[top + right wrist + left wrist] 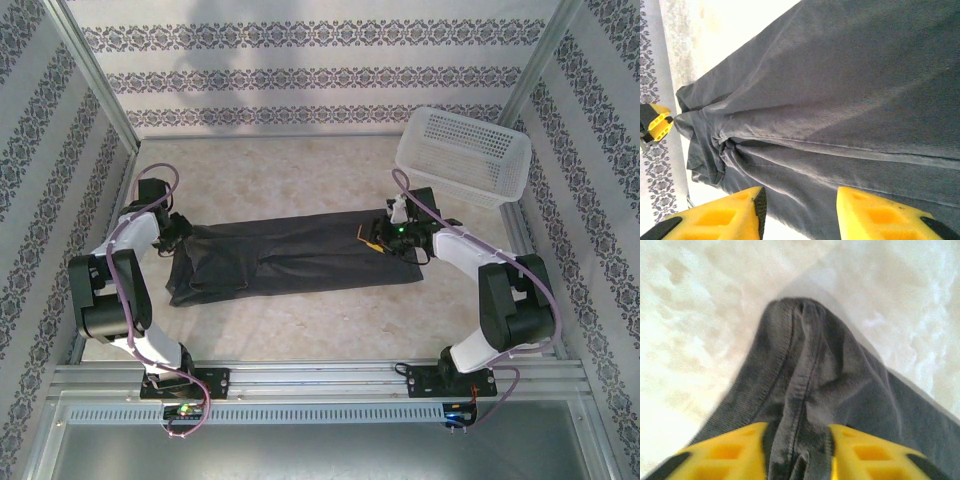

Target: Fold and stack the t-shirts

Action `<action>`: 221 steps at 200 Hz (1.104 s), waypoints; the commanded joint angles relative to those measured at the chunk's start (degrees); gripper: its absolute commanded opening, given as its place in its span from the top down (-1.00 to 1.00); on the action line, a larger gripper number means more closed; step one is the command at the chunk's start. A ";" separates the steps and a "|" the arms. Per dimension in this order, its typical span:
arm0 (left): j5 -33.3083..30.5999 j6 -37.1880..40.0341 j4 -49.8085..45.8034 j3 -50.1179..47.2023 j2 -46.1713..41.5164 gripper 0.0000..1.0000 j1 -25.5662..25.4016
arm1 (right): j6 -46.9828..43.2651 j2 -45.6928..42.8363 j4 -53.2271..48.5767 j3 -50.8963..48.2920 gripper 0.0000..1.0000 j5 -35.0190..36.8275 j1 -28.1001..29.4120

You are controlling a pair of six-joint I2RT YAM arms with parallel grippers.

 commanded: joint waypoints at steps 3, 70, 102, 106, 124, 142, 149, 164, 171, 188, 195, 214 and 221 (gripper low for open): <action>-6.36 -3.16 2.63 -2.45 -4.80 0.08 0.04 | 1.64 -2.51 -0.28 -1.28 0.19 3.38 -1.77; 0.75 -28.80 5.47 -13.66 -12.83 0.36 -16.12 | 2.00 7.67 -8.63 8.69 0.55 15.59 -4.21; 0.28 -38.30 12.78 -15.34 -6.03 0.40 -20.26 | 2.03 15.37 -15.81 16.14 0.56 20.81 -3.83; 0.18 -39.15 13.00 -15.09 -5.15 0.40 -20.52 | 2.08 16.27 -16.99 16.83 0.56 21.33 -3.77; -0.58 -41.43 13.62 -14.31 -0.77 0.41 -20.80 | 2.23 19.08 -22.06 19.64 0.53 23.60 -3.25; -1.97 -42.52 14.22 -13.26 2.41 0.41 -20.57 | 2.32 19.67 -25.98 19.84 0.51 26.01 -2.59; -2.12 -42.38 14.46 -12.23 3.83 0.40 -20.45 | 2.63 19.60 -26.83 19.11 0.50 26.14 -2.65; -1.79 -40.76 16.02 -8.95 7.76 0.37 -19.91 | 3.82 17.90 -27.30 16.81 0.50 26.46 -2.62; -1.36 -39.37 16.61 -6.74 9.76 0.34 -19.68 | 4.53 17.08 -27.67 15.56 0.50 26.44 -2.58; -0.10 -35.64 20.32 -0.85 14.98 0.28 -19.56 | 6.06 15.32 -30.25 13.26 0.50 27.30 -2.13; 0.74 -34.51 21.75 1.96 17.44 0.28 -19.44 | 6.65 14.61 -31.12 12.15 0.51 27.54 -1.82; 3.97 -31.68 22.47 11.94 25.27 0.27 -19.41 | 7.74 12.68 -33.88 9.05 0.55 26.85 -0.16; 4.90 -30.80 22.91 15.60 27.87 0.26 -19.64 | 8.00 11.98 -34.60 7.77 0.56 26.20 0.86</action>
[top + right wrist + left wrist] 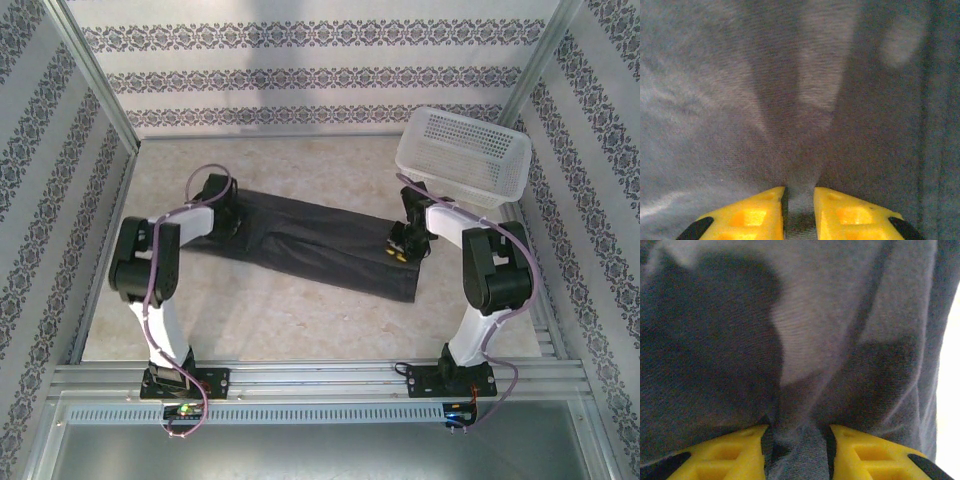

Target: Fold and stack the t-shirts

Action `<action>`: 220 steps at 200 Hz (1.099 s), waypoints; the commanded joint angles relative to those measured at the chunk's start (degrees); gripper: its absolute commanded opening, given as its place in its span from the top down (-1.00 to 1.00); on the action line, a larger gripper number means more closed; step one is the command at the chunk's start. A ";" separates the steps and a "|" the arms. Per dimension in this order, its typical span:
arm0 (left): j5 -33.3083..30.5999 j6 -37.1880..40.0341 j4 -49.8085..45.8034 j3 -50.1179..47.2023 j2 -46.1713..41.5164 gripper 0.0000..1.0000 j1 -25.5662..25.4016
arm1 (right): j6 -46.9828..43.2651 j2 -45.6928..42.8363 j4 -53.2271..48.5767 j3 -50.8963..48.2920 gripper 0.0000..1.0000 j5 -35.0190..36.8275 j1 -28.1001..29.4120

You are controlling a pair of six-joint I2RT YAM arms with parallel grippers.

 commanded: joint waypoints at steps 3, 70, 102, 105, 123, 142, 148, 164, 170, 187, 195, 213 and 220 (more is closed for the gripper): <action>4.06 5.24 3.15 9.83 10.94 0.26 -0.03 | 2.56 -2.13 -8.72 -4.92 0.56 0.68 3.15; 11.88 6.83 6.59 39.50 33.04 0.24 -5.51 | 13.13 -4.87 -1.86 -16.35 0.50 -6.64 21.19; 13.65 7.36 6.63 49.59 39.91 0.21 -7.84 | 18.78 -0.98 5.09 -14.97 0.48 -9.19 29.12; 14.00 7.31 6.42 50.96 40.70 0.21 -8.00 | 19.03 -0.59 5.78 -14.57 0.47 -9.58 29.71; 15.44 7.16 5.15 58.34 44.74 0.18 -8.65 | 20.35 1.63 9.90 -11.82 0.42 -12.07 31.96; 15.13 8.80 2.90 63.31 45.86 0.14 -8.99 | 20.80 1.20 9.93 -9.52 0.36 -11.98 32.97; 14.14 9.57 2.42 63.06 44.80 0.13 -8.93 | 20.87 0.05 9.93 -9.64 0.34 -11.42 32.93; 10.18 12.01 3.16 57.31 39.31 0.07 -8.68 | 20.28 -4.75 8.51 -10.82 0.27 -8.94 32.17; 8.71 12.35 5.38 53.15 35.75 0.04 -8.47 | 19.64 -7.06 7.48 -11.35 0.24 -7.64 31.67; 3.82 11.97 13.09 38.09 25.24 -0.04 -7.37 | 17.48 -14.72 5.22 -14.35 0.16 -4.27 29.30; 2.17 11.86 15.95 31.48 20.37 -0.08 -6.79 | 16.57 -18.85 5.24 -16.39 0.12 -3.40 27.68; 1.22 11.19 18.28 19.90 11.12 -0.10 -5.49 | 13.57 -27.54 6.74 -20.82 0.05 -4.14 22.61; 0.98 11.75 18.13 15.61 7.36 -0.11 -5.36 | 12.13 -30.31 6.55 -22.16 0.03 -4.82 20.34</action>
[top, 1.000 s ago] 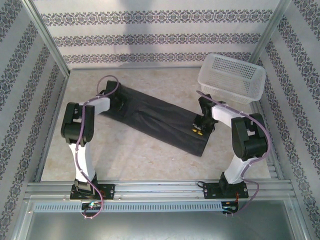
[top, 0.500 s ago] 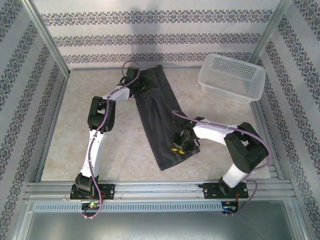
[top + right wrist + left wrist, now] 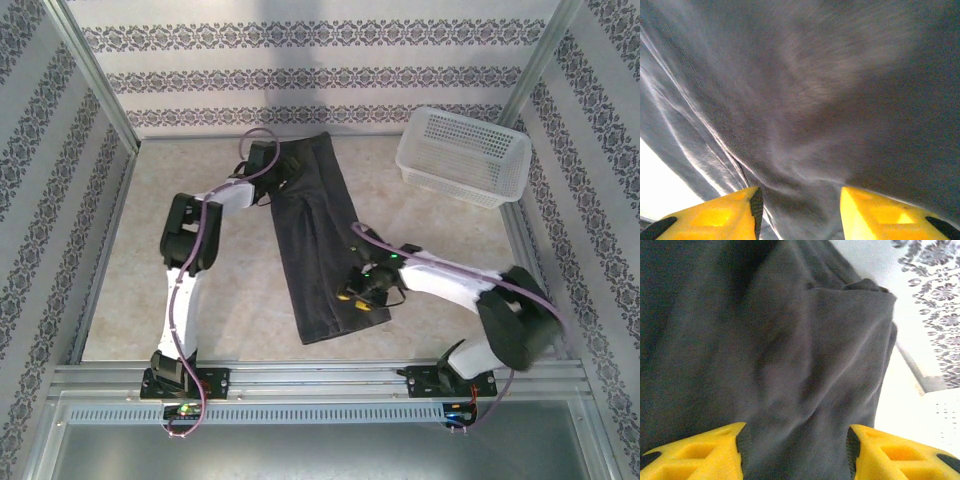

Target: Fold and stack the t-shirts

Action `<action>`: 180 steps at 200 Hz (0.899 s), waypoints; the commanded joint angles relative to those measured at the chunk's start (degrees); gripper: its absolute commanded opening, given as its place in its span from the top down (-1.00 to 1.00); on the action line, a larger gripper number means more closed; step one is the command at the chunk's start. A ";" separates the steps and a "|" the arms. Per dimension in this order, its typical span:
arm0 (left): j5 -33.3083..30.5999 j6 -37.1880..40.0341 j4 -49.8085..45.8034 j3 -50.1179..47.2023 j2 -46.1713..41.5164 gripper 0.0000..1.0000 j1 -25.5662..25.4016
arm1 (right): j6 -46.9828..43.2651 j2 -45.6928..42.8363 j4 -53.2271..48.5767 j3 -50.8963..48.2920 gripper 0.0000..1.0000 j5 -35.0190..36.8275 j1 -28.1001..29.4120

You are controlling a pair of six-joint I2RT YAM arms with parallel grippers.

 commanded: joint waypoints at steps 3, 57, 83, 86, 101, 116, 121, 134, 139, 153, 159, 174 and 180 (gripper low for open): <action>-4.81 2.29 4.79 -11.98 -13.09 -0.12 1.93 | -5.41 -10.26 -1.31 -4.43 0.03 1.99 -6.92; 0.99 4.75 -8.55 -33.83 -34.15 -0.08 -0.74 | -18.55 -10.33 -10.81 -6.25 0.01 -4.03 -20.05; 8.34 5.00 -14.06 -43.40 -41.85 -0.04 -6.75 | -22.58 -4.72 -12.48 -5.26 0.02 -4.41 -20.24; 8.98 4.75 -14.55 -44.66 -42.72 -0.04 -7.75 | -22.93 -4.20 -12.28 -5.25 0.02 -4.56 -20.28; 12.03 3.56 -15.48 -49.98 -46.55 -0.03 -11.99 | -24.17 -1.57 -11.56 -5.30 0.04 -5.52 -20.06; 14.07 2.91 -17.04 -53.40 -49.51 -0.04 -15.52 | -25.11 1.40 -11.84 -4.91 0.10 -6.44 -19.47; 14.65 2.70 -17.52 -54.37 -50.40 -0.04 -16.54 | -25.20 2.10 -11.65 -4.99 0.11 -6.62 -18.99; 16.49 2.60 -18.99 -55.56 -51.78 -0.03 -18.76 | -24.83 2.75 -10.09 -5.56 0.18 -7.83 -17.88; 17.29 2.47 -19.66 -55.69 -52.00 -0.03 -19.36 | -24.55 2.70 -9.45 -5.85 0.19 -8.40 -17.36; 20.20 2.83 -21.77 -55.67 -52.08 -0.02 -20.70 | -23.68 2.46 -8.95 -5.87 0.19 -8.44 -15.97; 21.43 3.31 -22.71 -55.32 -52.01 -0.02 -21.34 | -23.24 2.47 -8.87 -5.87 0.19 -8.50 -15.54; 23.43 5.01 -27.44 -53.88 -50.83 -0.01 -23.01 | -21.69 2.59 -8.08 -6.34 0.25 -9.55 -14.66; 23.86 5.33 -28.84 -53.75 -50.61 -0.01 -23.80 | -20.72 2.45 -7.67 -6.60 0.30 -10.27 -14.31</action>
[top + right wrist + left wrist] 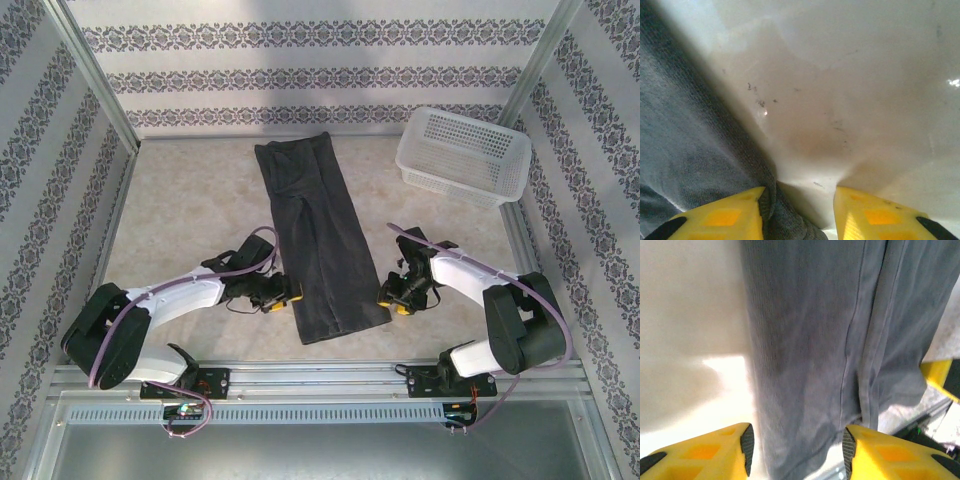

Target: Fold and stack the t-shirts

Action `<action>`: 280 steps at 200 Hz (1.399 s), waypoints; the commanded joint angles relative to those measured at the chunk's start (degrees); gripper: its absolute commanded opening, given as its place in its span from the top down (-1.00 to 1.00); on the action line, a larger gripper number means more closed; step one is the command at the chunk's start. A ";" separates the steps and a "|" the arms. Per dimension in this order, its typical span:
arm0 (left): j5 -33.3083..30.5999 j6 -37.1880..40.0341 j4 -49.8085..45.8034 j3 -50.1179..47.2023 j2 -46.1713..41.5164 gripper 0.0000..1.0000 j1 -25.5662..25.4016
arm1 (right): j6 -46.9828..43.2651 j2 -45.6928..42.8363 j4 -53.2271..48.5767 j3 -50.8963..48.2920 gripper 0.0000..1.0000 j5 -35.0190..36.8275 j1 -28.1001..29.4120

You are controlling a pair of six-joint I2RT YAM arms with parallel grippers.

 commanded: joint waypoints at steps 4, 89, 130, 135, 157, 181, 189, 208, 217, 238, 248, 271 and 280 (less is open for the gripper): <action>5.36 1.94 -9.27 1.67 0.22 -0.01 -3.19 | 2.56 1.54 3.17 -2.17 0.33 -7.93 3.66; 4.19 -5.98 -8.59 -2.82 -1.10 0.06 -11.86 | 17.60 -3.47 5.96 -4.89 0.91 -10.94 14.30; -9.06 -5.63 -23.50 -0.89 -9.21 0.01 -11.82 | 14.90 -4.65 2.98 -5.74 0.98 -10.86 14.39; -9.93 -6.42 -24.50 -0.85 -10.72 0.01 -11.82 | 14.46 -4.71 2.50 -5.72 0.98 -10.78 14.39; -7.64 -10.80 -23.64 -3.02 -13.10 -0.02 -11.97 | 13.69 -4.83 2.39 -5.83 0.93 -11.17 14.39; -6.09 -14.61 -18.14 -5.15 -12.41 -0.02 -12.91 | 13.77 -4.29 3.44 -5.74 0.91 -11.78 14.39; -5.38 -14.92 -16.76 -4.89 -11.06 -0.02 -13.24 | 13.87 -4.04 3.81 -5.67 0.92 -12.05 14.40; -4.32 -14.44 -15.76 -3.11 -6.56 -0.02 -14.90 | 14.03 -3.59 4.54 -5.49 0.95 -12.77 14.57; -4.21 -14.32 -15.26 -2.58 -4.68 0.00 -15.40 | 14.04 -3.40 4.77 -5.48 0.96 -13.13 14.66; -4.72 -15.56 -9.40 -2.93 -1.90 0.08 -15.69 | 14.02 -3.25 5.07 -5.71 0.99 -13.72 14.87; -5.14 -16.10 -6.47 -2.34 0.10 0.15 -15.73 | 14.03 -3.45 5.06 -6.04 1.00 -13.94 15.05; -7.27 -16.06 -2.56 0.21 3.99 0.29 -15.70 | 14.04 -4.23 4.66 -6.79 1.00 -13.95 15.18; -7.96 -16.88 -0.80 0.60 4.70 0.35 -15.70 | 13.96 -4.44 4.28 -6.92 1.00 -13.84 15.14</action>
